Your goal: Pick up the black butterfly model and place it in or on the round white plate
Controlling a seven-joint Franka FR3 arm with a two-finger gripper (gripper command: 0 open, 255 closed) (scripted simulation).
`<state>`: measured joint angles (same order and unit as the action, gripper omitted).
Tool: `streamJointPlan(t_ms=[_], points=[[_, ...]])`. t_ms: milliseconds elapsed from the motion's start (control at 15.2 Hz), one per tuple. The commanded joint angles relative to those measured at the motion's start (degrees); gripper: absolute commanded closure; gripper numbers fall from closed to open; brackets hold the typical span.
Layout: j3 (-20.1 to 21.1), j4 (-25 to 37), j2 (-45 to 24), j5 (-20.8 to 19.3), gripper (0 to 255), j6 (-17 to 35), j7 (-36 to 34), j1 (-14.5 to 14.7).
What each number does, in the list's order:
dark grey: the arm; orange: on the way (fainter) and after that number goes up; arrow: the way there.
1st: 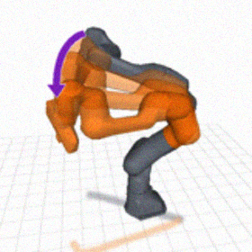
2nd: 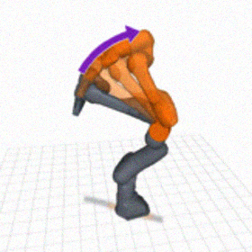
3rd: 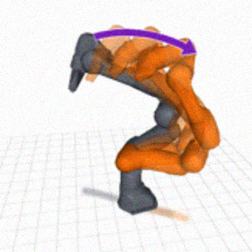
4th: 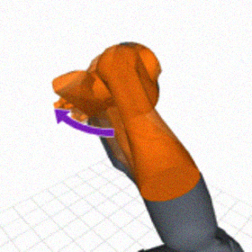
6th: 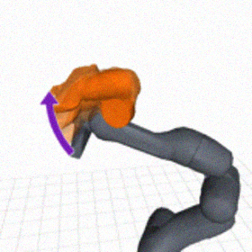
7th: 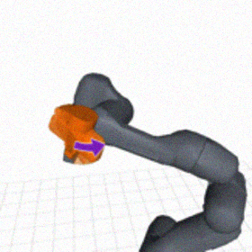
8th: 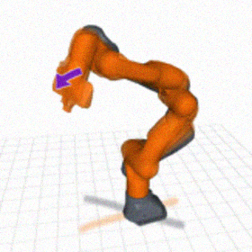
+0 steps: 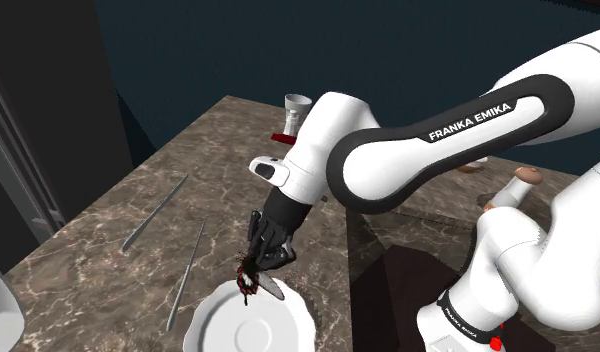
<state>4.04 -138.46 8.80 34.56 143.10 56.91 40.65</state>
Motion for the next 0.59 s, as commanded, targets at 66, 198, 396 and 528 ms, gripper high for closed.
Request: streamJointPlan(t_ms=[66,198,396,528], points=[[0.06,-0.16,0.02,0.05,255,-0.06,0.04,0.06],[0.06,-0.17,0.02,0.06,255,-0.05,0.05,0.06],[0.07,-0.08,-0.04,0.02,255,-0.08,0.01,0.06],[0.06,0.51,0.9,-0.94,255,-1.47,-1.08,-0.17]])
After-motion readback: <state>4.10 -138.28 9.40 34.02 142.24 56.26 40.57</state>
